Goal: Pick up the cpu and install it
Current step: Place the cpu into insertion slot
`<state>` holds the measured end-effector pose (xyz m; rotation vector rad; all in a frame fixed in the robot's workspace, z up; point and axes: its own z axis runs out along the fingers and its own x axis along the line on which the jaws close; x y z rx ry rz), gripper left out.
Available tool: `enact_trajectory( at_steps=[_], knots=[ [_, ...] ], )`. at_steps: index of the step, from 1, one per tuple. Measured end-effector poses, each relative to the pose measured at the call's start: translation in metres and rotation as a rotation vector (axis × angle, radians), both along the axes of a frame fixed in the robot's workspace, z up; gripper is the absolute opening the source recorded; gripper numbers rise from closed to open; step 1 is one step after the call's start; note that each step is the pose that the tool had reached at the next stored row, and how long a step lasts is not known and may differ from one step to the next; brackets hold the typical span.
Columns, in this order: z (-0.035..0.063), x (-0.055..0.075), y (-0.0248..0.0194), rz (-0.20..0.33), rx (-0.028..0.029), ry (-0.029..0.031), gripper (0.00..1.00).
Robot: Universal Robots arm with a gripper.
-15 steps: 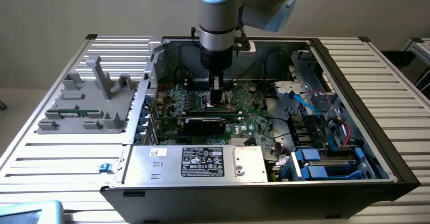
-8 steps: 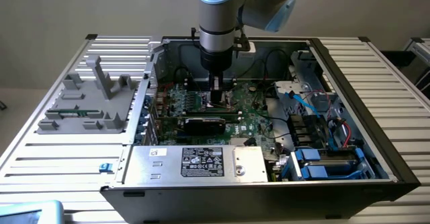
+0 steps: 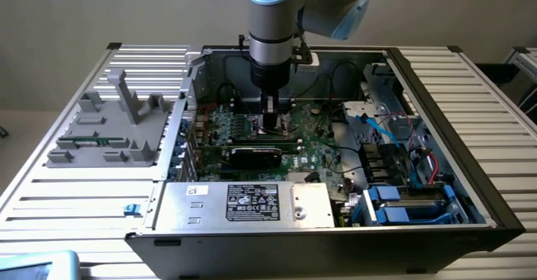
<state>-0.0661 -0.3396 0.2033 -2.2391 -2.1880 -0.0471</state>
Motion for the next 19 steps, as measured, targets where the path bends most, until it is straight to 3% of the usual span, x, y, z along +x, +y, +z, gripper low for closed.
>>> enact_trajectory(
  at_steps=[19],
  knots=[
    [-0.0033, 0.0012, -0.0001, 0.000, -0.0024, -0.0003, 0.56]
  ],
)
